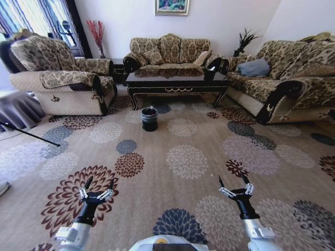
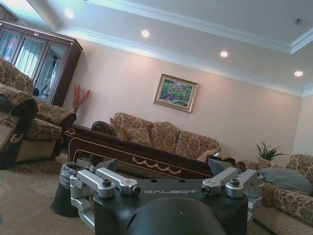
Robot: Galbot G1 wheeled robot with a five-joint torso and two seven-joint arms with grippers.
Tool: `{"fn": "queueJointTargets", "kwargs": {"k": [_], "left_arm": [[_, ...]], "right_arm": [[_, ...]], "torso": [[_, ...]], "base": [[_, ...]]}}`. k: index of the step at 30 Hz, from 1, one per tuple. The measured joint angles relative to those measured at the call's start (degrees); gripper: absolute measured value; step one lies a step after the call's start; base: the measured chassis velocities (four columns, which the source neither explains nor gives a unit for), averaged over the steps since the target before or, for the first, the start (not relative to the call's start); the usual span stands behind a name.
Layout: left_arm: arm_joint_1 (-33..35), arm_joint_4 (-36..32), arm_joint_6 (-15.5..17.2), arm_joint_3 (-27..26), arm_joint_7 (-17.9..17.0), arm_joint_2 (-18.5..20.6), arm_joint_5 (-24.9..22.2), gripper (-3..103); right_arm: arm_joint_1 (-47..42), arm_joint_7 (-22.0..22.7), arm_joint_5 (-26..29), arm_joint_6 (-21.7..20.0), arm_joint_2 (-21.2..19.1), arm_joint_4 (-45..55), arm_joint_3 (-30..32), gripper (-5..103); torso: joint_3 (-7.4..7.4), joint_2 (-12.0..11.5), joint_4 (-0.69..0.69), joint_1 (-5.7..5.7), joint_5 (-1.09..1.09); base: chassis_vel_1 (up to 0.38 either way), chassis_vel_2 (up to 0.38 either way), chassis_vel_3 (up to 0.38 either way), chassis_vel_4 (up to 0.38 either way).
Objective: Move to the front of the table and pick up the trash from the floor, then place it into the trash bin.
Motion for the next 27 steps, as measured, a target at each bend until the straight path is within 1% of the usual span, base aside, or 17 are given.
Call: {"fn": "queueJointTargets", "kwargs": {"k": [6,8,9,13,22,24,27], "left_arm": [[0.0,0.0,0.0,0.0,0.0,0.0,0.0,100],[0.0,0.0,0.0,0.0,0.0,0.0,0.0,100],[0.0,0.0,0.0,0.0,0.0,0.0,0.0,100],[0.0,0.0,0.0,0.0,0.0,0.0,0.0,100],[0.0,0.0,0.0,0.0,0.0,0.0,0.0,100],[0.0,0.0,0.0,0.0,0.0,0.0,0.0,100],[0.0,0.0,0.0,0.0,0.0,0.0,0.0,100]], "right_arm": [[0.0,0.0,0.0,0.0,0.0,0.0,0.0,100],[0.0,0.0,0.0,0.0,0.0,0.0,0.0,100],[0.0,0.0,0.0,0.0,0.0,0.0,0.0,100],[0.0,0.0,0.0,0.0,0.0,0.0,0.0,100],[0.0,0.0,0.0,0.0,0.0,0.0,0.0,100],[0.0,0.0,0.0,0.0,0.0,0.0,0.0,100],[0.0,0.0,0.0,0.0,0.0,0.0,0.0,100]], "torso": [[0.66,1.0,0.00,0.36,0.00],[1.33,1.8,0.00,0.52,0.00],[1.33,1.8,0.00,0.52,0.00],[2.23,3.1,0.00,0.86,0.00],[3.45,5.0,0.00,1.59,0.00],[3.50,5.1,0.00,1.62,0.00],[4.11,6.1,0.00,2.02,0.00]], "base": [[0.000,0.000,0.000,0.000],[0.000,0.000,0.000,0.000],[0.000,0.000,0.000,0.000],[0.000,0.000,0.000,0.000],[0.000,0.000,0.000,0.000],[0.000,0.000,0.000,0.000],[0.000,0.000,0.000,0.000]]}}
